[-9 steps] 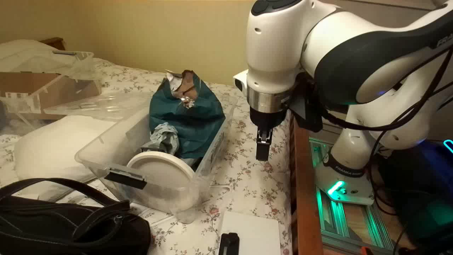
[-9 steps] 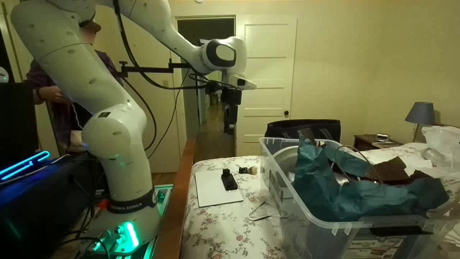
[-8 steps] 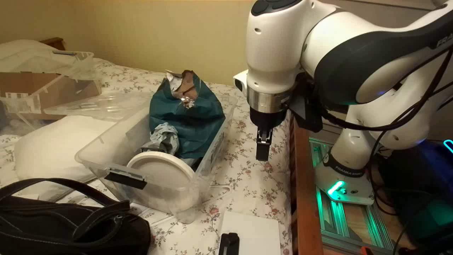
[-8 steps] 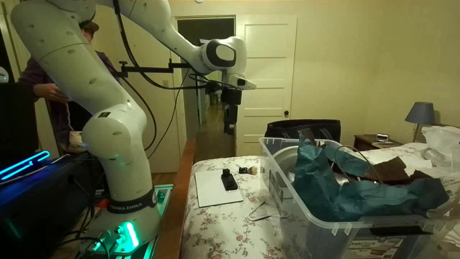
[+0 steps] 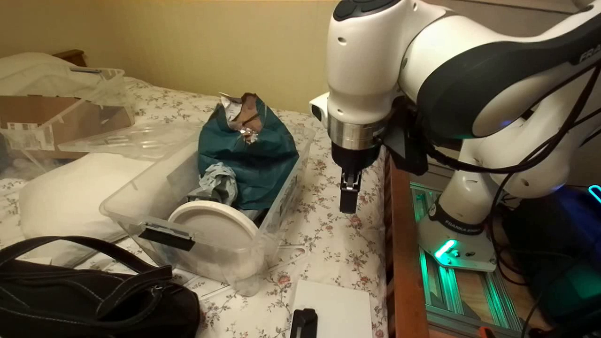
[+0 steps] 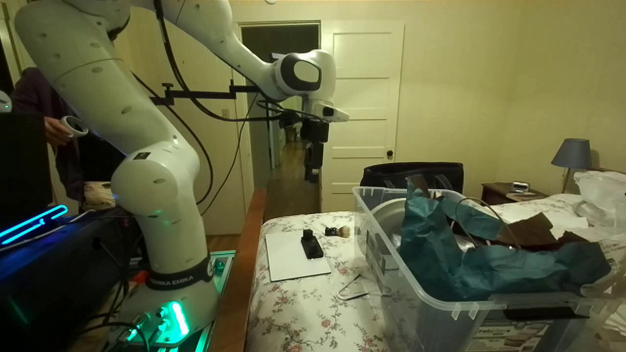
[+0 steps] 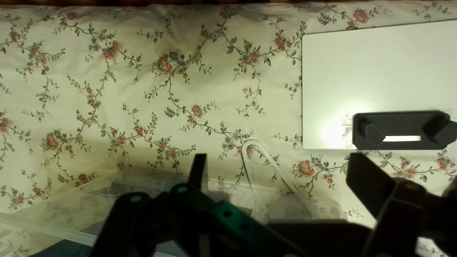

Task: Take the white plates out of the storage container and put them on the right side of the table.

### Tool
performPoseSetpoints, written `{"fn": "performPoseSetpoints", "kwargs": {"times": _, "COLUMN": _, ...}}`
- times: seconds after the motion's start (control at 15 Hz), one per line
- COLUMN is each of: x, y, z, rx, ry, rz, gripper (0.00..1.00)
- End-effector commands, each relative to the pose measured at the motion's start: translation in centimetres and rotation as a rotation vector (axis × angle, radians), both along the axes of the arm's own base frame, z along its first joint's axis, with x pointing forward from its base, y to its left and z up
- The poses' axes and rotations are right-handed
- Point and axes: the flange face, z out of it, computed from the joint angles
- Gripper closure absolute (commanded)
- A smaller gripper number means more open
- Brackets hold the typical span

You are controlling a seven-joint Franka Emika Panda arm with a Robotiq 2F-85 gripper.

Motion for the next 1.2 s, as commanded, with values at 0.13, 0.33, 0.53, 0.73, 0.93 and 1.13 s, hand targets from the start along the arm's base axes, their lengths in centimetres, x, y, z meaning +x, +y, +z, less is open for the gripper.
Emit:
{"fn": "performPoseSetpoints", "kwargs": {"times": 0.13, "x": 0.0, "y": 0.0, "z": 0.1, "rx": 0.000, "ry": 0.001, "rz": 0.000, "gripper": 0.00}}
{"fn": "performPoseSetpoints", "kwargs": {"times": 0.33, "x": 2.1, "y": 0.2, "z": 0.7, "rx": 0.051, "ry": -0.040, "rz": -0.017, "gripper": 0.00}}
{"fn": "performPoseSetpoints", "kwargs": {"times": 0.53, "x": 5.1, "y": -0.1, "z": 1.5, "rx": 0.103, "ry": -0.107, "rz": -0.045, "gripper": 0.00}}
{"fn": "performPoseSetpoints", "kwargs": {"times": 0.73, "x": 8.2, "y": 0.2, "z": 0.8, "rx": 0.156, "ry": -0.137, "rz": -0.062, "gripper": 0.00}}
{"fn": "performPoseSetpoints", "kwargs": {"times": 0.93, "x": 11.3, "y": 0.9, "z": -0.3, "rx": 0.195, "ry": -0.191, "rz": -0.067, "gripper": 0.00}}
{"fn": "performPoseSetpoints", "kwargs": {"times": 1.13, "x": 14.1, "y": 2.1, "z": -1.5, "rx": 0.240, "ry": -0.214, "rz": -0.077, "gripper": 0.00}}
